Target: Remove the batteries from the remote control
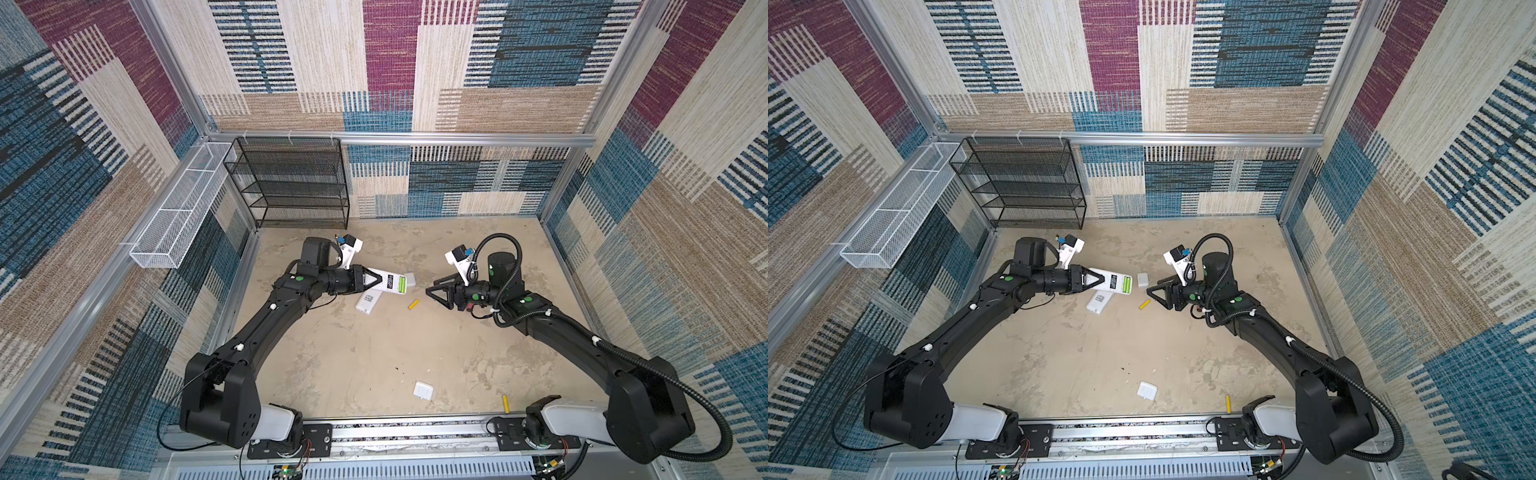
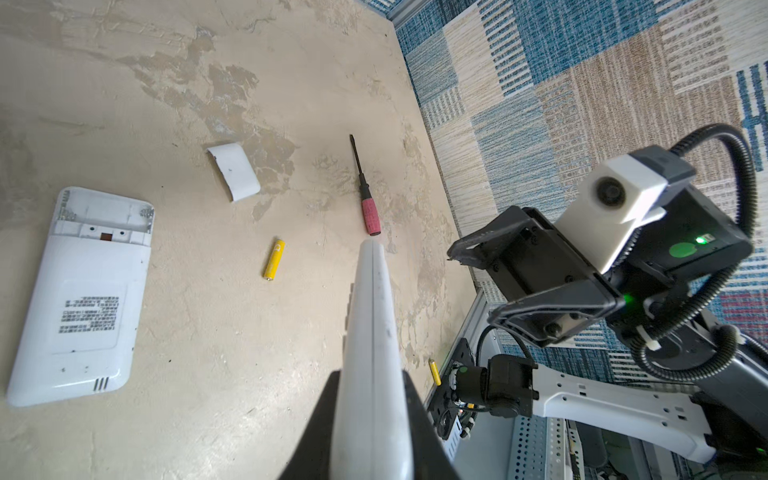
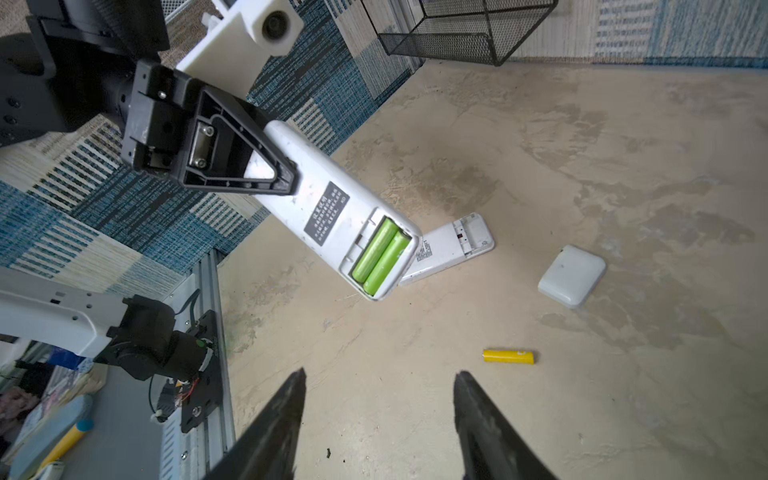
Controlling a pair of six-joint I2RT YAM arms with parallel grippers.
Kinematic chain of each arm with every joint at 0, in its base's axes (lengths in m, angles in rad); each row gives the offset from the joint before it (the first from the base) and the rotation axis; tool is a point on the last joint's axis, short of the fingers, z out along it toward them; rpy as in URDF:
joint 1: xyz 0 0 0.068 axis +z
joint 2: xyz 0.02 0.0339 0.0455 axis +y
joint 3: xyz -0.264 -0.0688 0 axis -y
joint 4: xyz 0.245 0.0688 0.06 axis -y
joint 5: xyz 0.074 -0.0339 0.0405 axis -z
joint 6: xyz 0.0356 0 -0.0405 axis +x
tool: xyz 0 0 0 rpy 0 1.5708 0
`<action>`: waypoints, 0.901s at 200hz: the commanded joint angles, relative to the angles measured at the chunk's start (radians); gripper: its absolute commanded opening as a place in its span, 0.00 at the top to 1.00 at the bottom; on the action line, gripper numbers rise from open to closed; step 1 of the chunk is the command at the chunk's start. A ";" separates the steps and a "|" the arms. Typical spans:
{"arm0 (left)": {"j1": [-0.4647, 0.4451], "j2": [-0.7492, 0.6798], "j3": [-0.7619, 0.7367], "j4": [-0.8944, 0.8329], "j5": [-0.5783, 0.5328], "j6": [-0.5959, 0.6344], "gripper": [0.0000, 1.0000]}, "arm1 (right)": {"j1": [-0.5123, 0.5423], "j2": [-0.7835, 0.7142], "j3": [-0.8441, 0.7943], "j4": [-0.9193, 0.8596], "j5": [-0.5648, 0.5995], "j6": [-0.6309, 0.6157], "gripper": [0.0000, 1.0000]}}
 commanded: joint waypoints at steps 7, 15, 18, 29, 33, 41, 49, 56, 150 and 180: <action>-0.001 0.007 -0.008 0.001 0.055 0.048 1.00 | 0.062 -0.012 0.012 0.001 0.141 -0.171 0.33; -0.001 0.011 -0.010 0.007 0.069 0.047 1.00 | 0.082 -0.008 0.014 0.003 0.167 -0.214 0.32; -0.002 0.012 -0.012 0.009 0.075 0.046 1.00 | 0.091 -0.006 0.013 0.006 0.178 -0.231 0.31; -0.005 0.016 -0.017 0.016 0.086 0.044 1.00 | 0.128 -0.004 0.008 0.019 0.215 -0.300 0.30; -0.005 0.016 -0.019 0.016 0.088 0.045 1.00 | 0.140 -0.006 0.005 0.028 0.228 -0.323 0.30; -0.007 0.018 -0.023 0.016 0.094 0.046 1.00 | 0.163 -0.007 -0.001 0.043 0.238 -0.373 0.28; -0.009 0.020 -0.026 0.016 0.101 0.048 1.00 | 0.180 -0.001 0.002 0.053 0.251 -0.413 0.26; -0.012 0.019 -0.029 0.016 0.110 0.051 1.00 | 0.191 0.007 0.012 0.052 0.259 -0.439 0.25; -0.033 0.030 -0.033 -0.002 0.136 0.088 1.00 | 0.329 0.202 0.135 0.025 0.419 -0.750 0.21; -0.032 0.035 -0.030 -0.011 0.137 0.098 1.00 | 0.332 0.228 0.156 0.047 0.436 -0.767 0.23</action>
